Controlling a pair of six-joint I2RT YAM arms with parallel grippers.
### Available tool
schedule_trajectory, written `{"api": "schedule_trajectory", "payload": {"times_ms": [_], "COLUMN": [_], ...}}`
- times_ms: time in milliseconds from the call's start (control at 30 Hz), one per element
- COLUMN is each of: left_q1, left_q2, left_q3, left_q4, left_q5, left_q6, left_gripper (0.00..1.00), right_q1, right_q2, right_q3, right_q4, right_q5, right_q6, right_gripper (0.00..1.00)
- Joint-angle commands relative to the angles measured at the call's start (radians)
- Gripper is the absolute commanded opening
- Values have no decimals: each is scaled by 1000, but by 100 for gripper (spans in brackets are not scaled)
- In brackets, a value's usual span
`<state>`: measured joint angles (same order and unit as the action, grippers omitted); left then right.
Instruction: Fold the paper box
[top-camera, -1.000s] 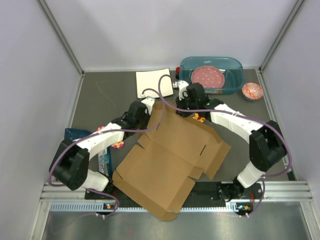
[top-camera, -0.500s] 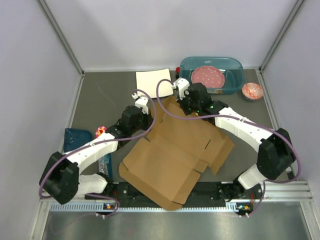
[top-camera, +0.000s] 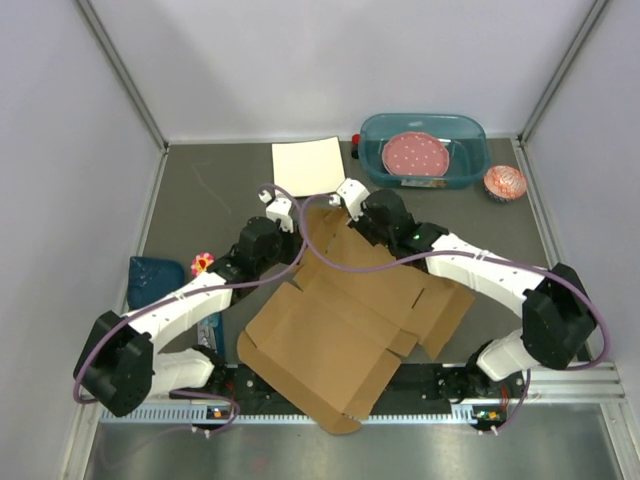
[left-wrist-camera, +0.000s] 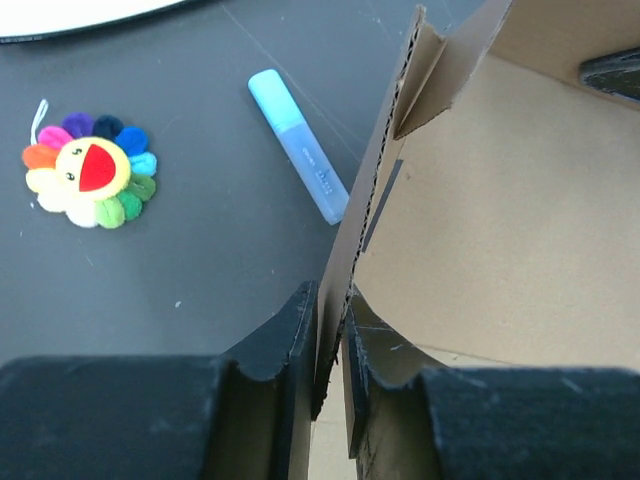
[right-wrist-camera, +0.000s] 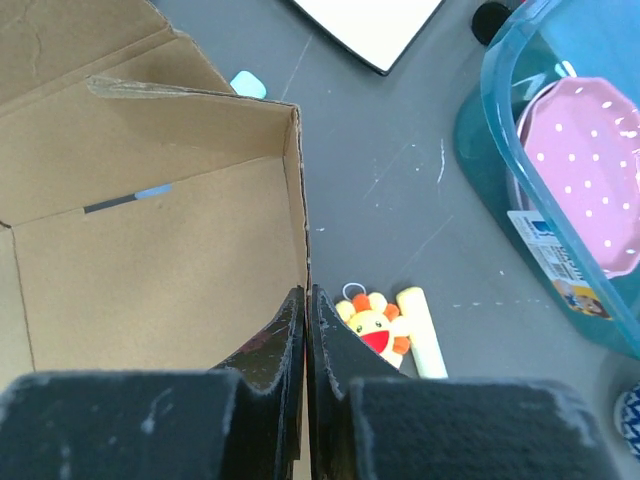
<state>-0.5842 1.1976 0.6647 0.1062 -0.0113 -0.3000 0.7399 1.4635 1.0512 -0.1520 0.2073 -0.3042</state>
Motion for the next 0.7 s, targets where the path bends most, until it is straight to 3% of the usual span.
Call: {"api": "schedule_trajectory", "payload": {"times_ms": [0,33,167,400,667], "left_q1": [1,1,3,3,3], "left_q2": [-35,-39,-56,-56,-73], "left_q3": [-22,-22,-7,0,-42], "left_q4": [35,32,12,36,81], "left_q5": [-21,-29,-58,-68,-118], "left_q6": [-33,-34,-42,-67,-91], "left_gripper": [20,21,46,51,51], "right_q1": [26,26,26,61,137], "right_q2": [-63,-74,-106,-124,-118], "right_q3": [-14,-13,12,23,-82], "right_q4": [86,91,85,91,198], "right_q5": [204,213,227,241,319], "right_q6": [-90,-99,-131,-188,-326], "right_gripper": [0,0,0,0,0]}}
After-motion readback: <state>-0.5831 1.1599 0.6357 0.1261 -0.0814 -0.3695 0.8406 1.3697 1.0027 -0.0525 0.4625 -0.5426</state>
